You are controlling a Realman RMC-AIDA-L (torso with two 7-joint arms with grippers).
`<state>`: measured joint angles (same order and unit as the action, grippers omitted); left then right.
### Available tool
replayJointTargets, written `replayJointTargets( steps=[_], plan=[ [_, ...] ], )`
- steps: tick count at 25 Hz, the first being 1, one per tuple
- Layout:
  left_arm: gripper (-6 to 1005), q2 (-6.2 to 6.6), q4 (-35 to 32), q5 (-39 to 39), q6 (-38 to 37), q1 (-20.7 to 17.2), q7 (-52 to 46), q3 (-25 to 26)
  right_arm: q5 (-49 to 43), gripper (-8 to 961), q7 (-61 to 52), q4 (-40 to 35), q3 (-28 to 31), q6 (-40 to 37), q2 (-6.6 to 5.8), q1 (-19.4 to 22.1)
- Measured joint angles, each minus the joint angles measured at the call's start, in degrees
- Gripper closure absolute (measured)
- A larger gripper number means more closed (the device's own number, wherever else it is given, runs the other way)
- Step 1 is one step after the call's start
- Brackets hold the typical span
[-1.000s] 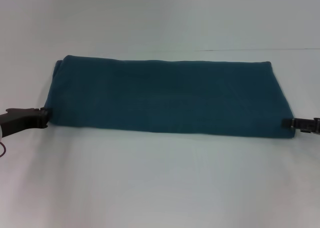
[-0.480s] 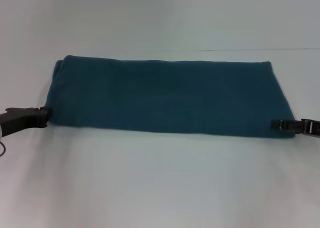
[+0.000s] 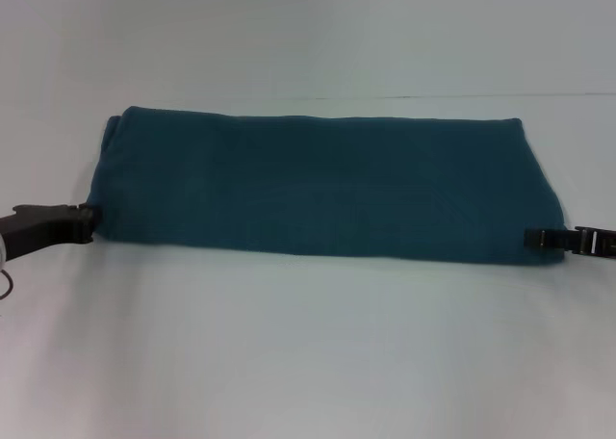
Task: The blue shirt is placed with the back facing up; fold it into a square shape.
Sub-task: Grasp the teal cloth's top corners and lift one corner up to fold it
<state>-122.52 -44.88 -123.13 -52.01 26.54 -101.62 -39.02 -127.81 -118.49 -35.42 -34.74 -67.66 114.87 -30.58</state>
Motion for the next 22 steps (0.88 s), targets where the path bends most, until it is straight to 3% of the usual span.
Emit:
replayJointTargets(
  steps=[5,10,13,22],
  plan=[
    [996,0.0,0.1,-0.05,-0.07,0.25,-0.1,0.0,-0.02,316,0.55,0.0,-0.12,0.08,0.18,-0.18],
    [996,0.0,0.0,-0.09,-0.11,0.35,-0.12,0.0,-0.06,572,0.55,0.0,-0.15,0.08,0.26,0.0],
    [997,0.0,-0.03,-0.1,-0.12,0.36,-0.13,0.0,-0.08,815,0.55,-0.03,-0.16,0.13,0.26,0.13],
    [997,0.0,-0.05,-0.1,-0.22,0.13,-0.17,0.04,0.17,930,1.78,-0.14,0.75,0.41,0.26,0.49]
  ],
)
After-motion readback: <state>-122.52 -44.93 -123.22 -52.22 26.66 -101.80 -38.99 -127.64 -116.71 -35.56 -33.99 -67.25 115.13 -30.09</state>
